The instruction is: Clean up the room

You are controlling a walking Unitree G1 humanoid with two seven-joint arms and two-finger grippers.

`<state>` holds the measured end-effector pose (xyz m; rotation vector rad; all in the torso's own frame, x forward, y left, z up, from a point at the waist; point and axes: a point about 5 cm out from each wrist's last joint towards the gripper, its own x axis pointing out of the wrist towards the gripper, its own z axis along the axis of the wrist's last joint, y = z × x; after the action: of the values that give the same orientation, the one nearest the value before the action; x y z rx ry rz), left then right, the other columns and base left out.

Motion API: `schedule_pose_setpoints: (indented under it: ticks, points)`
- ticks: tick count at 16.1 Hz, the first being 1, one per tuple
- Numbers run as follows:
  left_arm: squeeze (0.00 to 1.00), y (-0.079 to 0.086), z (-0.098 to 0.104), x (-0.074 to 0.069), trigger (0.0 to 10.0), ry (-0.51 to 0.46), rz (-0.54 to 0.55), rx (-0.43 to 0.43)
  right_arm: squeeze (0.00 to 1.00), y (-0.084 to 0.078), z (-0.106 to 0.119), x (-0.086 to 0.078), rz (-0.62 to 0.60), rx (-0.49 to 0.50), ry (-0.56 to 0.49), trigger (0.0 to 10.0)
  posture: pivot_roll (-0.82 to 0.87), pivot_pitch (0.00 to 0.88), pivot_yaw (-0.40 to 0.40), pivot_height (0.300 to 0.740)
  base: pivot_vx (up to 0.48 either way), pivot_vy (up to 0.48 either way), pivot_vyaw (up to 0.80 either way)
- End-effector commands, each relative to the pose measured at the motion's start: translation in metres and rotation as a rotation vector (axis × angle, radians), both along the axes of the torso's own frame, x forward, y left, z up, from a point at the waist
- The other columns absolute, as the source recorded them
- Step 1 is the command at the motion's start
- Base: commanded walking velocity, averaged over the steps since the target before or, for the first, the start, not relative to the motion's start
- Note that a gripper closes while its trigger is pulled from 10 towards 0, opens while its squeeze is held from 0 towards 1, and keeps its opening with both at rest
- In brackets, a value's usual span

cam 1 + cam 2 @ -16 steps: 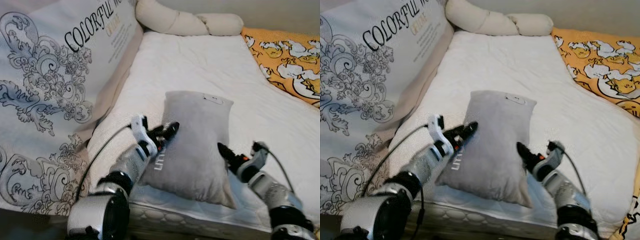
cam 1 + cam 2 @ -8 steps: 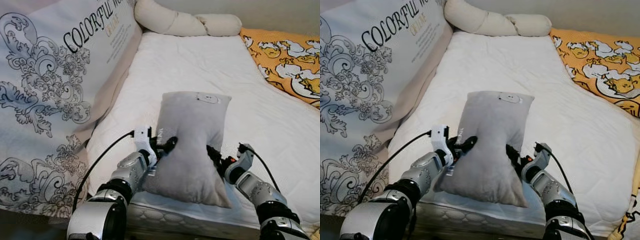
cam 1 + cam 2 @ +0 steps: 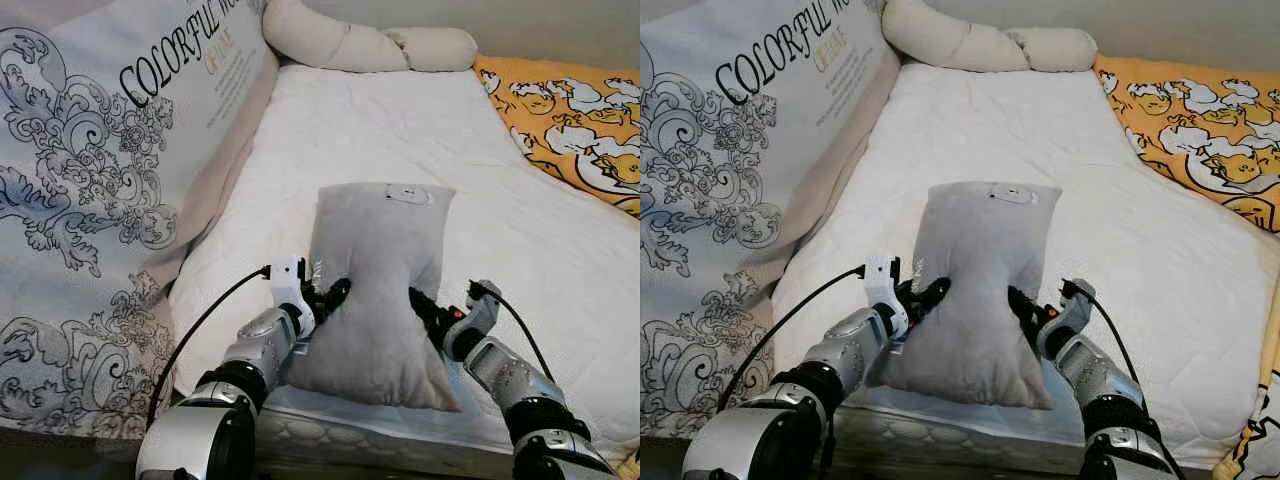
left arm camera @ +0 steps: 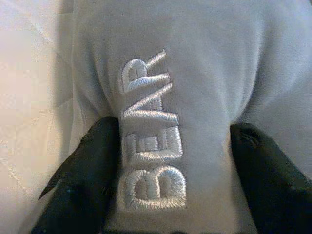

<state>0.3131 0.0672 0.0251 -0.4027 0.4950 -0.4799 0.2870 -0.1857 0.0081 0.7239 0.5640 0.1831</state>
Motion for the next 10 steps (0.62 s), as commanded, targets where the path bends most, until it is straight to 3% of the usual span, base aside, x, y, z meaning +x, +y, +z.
schedule_pose_setpoints:
  ticks: [1,6,10]
  points:
    - [0.00,-0.007,-0.011,-0.011,0.0,0.060,-0.044,0.004,0.00,0.014,-0.001,0.002,0.066,-0.001,0.015,0.0,-0.18,0.000,0.007,0.740,0.000,0.000,0.00]
    - [0.00,-0.007,-0.005,-0.006,0.0,0.050,-0.032,-0.051,0.00,0.027,0.002,0.005,0.130,0.011,-0.011,0.0,-0.16,0.000,0.010,0.740,0.000,0.000,0.00]
    - [0.00,-0.001,0.005,0.003,0.0,-0.031,-0.049,0.036,0.00,0.032,0.008,0.013,0.110,0.002,-0.048,0.0,-0.13,0.000,0.009,0.740,0.000,0.000,0.00]
